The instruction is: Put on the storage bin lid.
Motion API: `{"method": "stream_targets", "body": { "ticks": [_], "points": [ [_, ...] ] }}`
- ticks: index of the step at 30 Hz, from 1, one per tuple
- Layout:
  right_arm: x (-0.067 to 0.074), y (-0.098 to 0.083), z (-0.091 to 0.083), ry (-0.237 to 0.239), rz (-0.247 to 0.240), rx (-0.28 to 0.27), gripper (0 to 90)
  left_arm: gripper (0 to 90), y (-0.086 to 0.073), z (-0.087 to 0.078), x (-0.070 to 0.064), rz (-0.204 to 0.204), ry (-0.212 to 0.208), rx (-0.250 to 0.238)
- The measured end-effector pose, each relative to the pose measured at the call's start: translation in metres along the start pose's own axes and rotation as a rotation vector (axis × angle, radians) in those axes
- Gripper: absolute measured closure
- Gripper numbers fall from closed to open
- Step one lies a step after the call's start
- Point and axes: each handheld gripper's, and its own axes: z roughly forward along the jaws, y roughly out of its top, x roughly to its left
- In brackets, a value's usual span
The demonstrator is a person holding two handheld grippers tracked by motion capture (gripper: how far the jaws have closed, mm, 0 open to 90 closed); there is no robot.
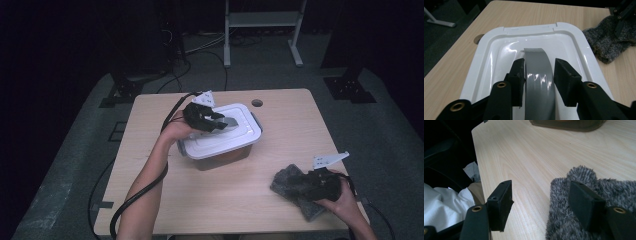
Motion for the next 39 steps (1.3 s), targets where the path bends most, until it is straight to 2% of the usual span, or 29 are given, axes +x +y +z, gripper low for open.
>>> {"method": "stream_targets", "body": {
  "ticks": [5, 9, 19, 25, 28, 34, 39],
  "points": [
    [0.001, 0.000, -0.001, 0.000, -0.003, -0.004, 35.1, 56.7, 0.001, -0.002, 0.000, -0.006, 0.006, -0.007],
    [0.000, 0.000, -0.003, -0.002, 0.003, -0.013, 35.1, 53.8, 0.001, -0.011, 0.002, -0.017, 0.025, -0.027],
    [-0.003, 0.000, -0.004, -0.006, 0.008, -0.017, 35.1, 48.9, -0.002, -0.025, -0.002, -0.041, 0.037, -0.065],
    [-0.003, 0.001, -0.005, -0.013, 0.008, -0.027, 35.1, 47.0, -0.002, -0.032, -0.009, -0.042, 0.027, -0.082],
    [-0.003, 0.001, -0.006, -0.019, 0.009, -0.023, 34.9, 46.0, -0.003, -0.037, -0.015, -0.028, 0.027, -0.076],
    [-0.002, 0.002, -0.006, -0.024, 0.010, -0.029, 34.8, 44.2, -0.010, -0.043, -0.024, -0.053, 0.019, -0.086],
    [-0.001, 0.002, -0.005, -0.024, 0.007, -0.024, 34.7, 41.9, -0.016, -0.054, -0.033, -0.074, 0.029, -0.105]
  ]
}}
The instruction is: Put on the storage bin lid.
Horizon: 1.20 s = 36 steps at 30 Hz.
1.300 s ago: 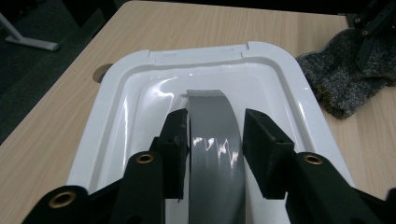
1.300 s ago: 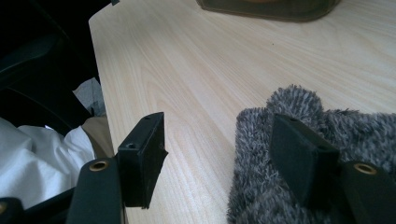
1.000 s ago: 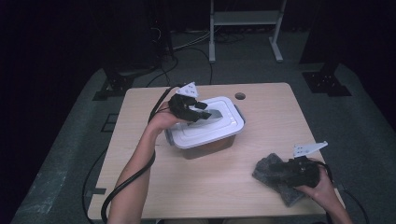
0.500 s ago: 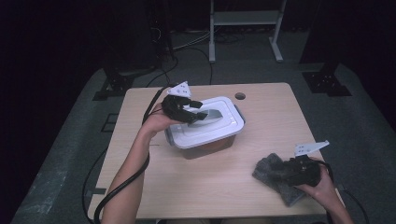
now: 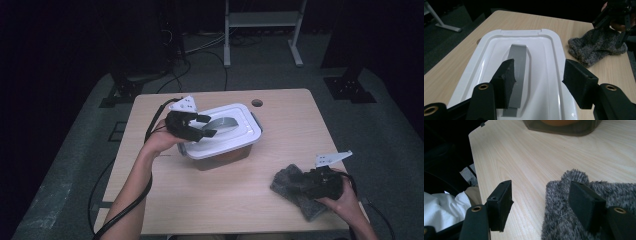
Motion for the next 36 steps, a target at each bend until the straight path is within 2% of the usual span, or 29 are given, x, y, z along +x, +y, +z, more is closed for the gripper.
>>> {"method": "stream_targets", "body": {
  "ticks": [7, 15, 22, 28, 36],
  "points": [
    [0.002, 0.000, 0.003, 0.003, -0.001, 0.009, 34.7, 38.5, -0.004, -0.011, -0.009, -0.003, 0.005, -0.009],
    [0.002, 0.000, 0.002, -0.004, 0.001, 0.003, 34.5, 35.5, -0.010, -0.015, -0.021, -0.001, -0.005, -0.018],
    [0.001, -0.001, 0.002, -0.010, 0.006, 0.001, 34.5, 29.7, -0.016, -0.023, -0.027, -0.003, 0.000, -0.026],
    [0.001, -0.002, 0.002, -0.010, 0.012, 0.000, 34.5, 26.1, -0.023, -0.031, -0.033, -0.021, 0.011, -0.027],
    [0.001, -0.002, 0.002, -0.012, 0.013, 0.003, 34.3, 22.1, -0.043, -0.047, -0.036, -0.055, 0.038, -0.025]
  ]
}}
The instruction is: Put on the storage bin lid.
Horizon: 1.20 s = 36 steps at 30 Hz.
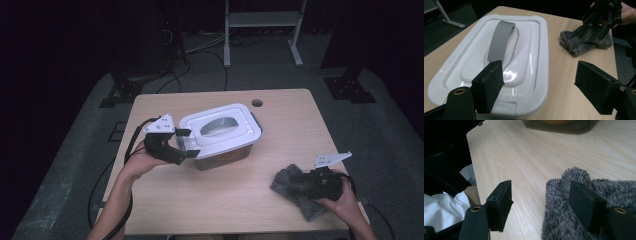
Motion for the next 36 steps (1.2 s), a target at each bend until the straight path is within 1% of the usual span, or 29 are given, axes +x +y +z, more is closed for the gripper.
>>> {"method": "stream_targets", "body": {
  "ticks": [3, 6, 7, 11, 14, 15, 16, 18, 20, 23, 26, 27, 29, 31, 35, 36],
  "points": [
    [0.000, 0.000, 0.000, -0.001, 0.000, 0.001, 34.2, 20.6, -0.005, -0.003, -0.001, -0.003, 0.009, 0.002],
    [-0.001, 0.000, 0.001, -0.001, 0.000, 0.004, 34.1, 19.3, -0.013, -0.008, -0.001, -0.029, 0.013, -0.005],
    [0.000, 0.000, 0.001, -0.001, 0.002, 0.005, 34.1, 19.0, -0.015, -0.009, -0.002, -0.030, 0.010, -0.005],
    [0.000, 0.000, 0.001, -0.001, 0.004, 0.006, 34.0, 18.1, -0.023, -0.013, -0.004, -0.033, 0.022, -0.004],
    [0.000, 0.000, 0.001, -0.002, 0.004, 0.007, 33.8, 17.6, -0.026, -0.014, -0.005, -0.036, 0.025, -0.007],
    [0.000, 0.000, 0.001, -0.001, 0.004, 0.007, 33.8, 17.6, -0.029, -0.014, -0.005, -0.031, 0.035, -0.003],
    [0.000, 0.000, 0.001, -0.001, 0.004, 0.007, 33.8, 17.4, -0.029, -0.014, -0.005, -0.031, 0.035, -0.003],
    [-0.001, -0.001, 0.001, -0.003, 0.003, 0.006, 33.7, 16.9, -0.035, -0.014, -0.007, -0.042, 0.033, -0.001],
    [-0.001, -0.001, 0.001, -0.004, 0.004, 0.004, 33.7, 16.7, -0.037, -0.014, -0.007, -0.044, 0.031, 0.000],
    [-0.001, -0.001, 0.001, -0.005, 0.003, 0.006, 33.6, 16.4, -0.046, -0.014, -0.008, -0.058, 0.032, -0.001],
    [-0.001, -0.001, 0.001, -0.005, 0.004, 0.006, 33.6, 15.9, -0.053, -0.014, -0.009, -0.060, 0.033, 0.003],
    [-0.001, -0.001, 0.001, -0.006, 0.004, 0.005, 33.6, 15.8, -0.053, -0.014, -0.009, -0.060, 0.033, 0.003],
    [-0.001, -0.001, 0.001, -0.006, 0.002, 0.005, 33.6, 15.3, -0.061, -0.015, -0.009, -0.075, 0.036, 0.003],
    [-0.001, -0.001, 0.001, -0.004, 0.006, 0.009, 33.6, 15.2, -0.066, -0.016, -0.009, -0.083, 0.036, 0.005],
    [-0.001, -0.001, 0.002, -0.004, 0.007, 0.012, 33.6, 14.4, -0.075, -0.016, -0.011, -0.100, 0.034, -0.001],
    [-0.001, -0.001, 0.002, -0.004, 0.007, 0.012, 33.6, 13.8, -0.075, -0.016, -0.011, -0.100, 0.034, -0.001]
  ]
}}
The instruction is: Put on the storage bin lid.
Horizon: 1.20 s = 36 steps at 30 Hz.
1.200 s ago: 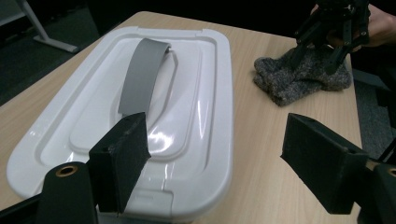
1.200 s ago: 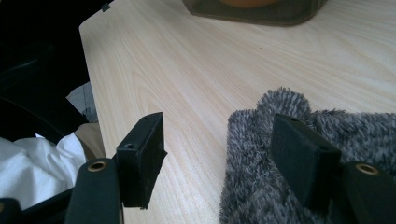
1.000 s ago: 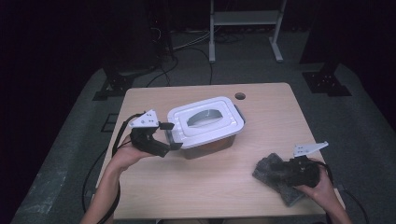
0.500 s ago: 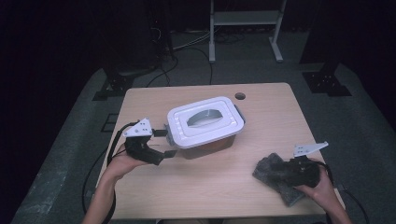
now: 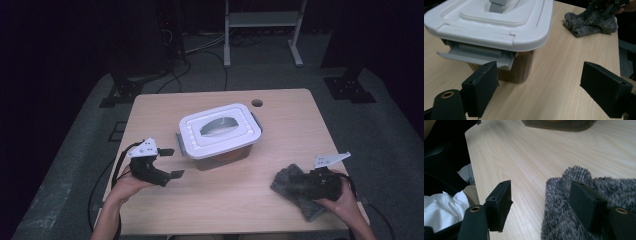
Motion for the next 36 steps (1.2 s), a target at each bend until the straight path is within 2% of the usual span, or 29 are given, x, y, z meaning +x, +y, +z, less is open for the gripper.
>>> {"method": "stream_targets", "body": {
  "ticks": [13, 26, 30, 36],
  "points": [
    [-0.001, -0.001, -0.001, -0.001, 0.004, -0.006, 33.6, 12.7, -0.025, 0.002, -0.001, -0.034, 0.007, 0.019],
    [-0.001, -0.001, 0.000, 0.000, 0.007, -0.003, 33.6, 11.1, -0.039, 0.001, -0.004, -0.037, 0.026, 0.025],
    [-0.001, -0.001, 0.000, 0.000, 0.008, 0.001, 33.6, 10.6, -0.046, 0.001, -0.004, -0.035, 0.042, 0.044],
    [-0.001, -0.001, 0.000, 0.000, 0.008, 0.001, 33.6, 10.5, -0.052, 0.001, -0.004, -0.047, 0.047, 0.033]
  ]
}}
